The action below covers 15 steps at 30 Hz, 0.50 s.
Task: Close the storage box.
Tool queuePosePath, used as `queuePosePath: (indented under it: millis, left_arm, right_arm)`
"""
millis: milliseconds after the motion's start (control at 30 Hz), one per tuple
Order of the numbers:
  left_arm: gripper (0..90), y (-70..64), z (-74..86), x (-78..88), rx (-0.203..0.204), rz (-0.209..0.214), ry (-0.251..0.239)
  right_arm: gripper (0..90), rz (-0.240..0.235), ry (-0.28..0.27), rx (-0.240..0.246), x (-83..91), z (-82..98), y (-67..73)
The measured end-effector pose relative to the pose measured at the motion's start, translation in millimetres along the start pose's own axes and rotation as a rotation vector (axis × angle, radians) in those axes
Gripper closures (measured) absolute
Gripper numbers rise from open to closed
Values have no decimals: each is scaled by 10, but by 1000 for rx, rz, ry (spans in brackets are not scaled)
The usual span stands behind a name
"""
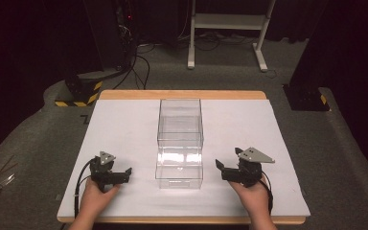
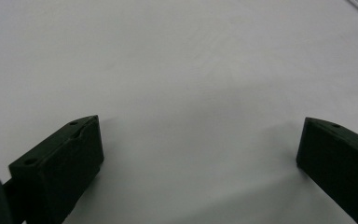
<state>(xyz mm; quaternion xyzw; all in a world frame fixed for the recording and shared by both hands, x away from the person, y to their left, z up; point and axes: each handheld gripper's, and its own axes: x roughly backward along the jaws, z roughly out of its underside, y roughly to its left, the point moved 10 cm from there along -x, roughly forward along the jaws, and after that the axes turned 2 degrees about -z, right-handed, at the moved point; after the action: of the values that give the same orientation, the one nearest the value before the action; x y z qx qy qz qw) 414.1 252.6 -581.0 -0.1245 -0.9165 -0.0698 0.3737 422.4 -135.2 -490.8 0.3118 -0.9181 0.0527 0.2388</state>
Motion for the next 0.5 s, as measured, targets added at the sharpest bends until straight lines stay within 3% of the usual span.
queuePosePath:
  millis: [500]
  left_arm:
    - [8, 0, 0, 0, 0, 0, -1]
  right_arm:
    - [127, -64, -32, 20, 34, -79, 226]
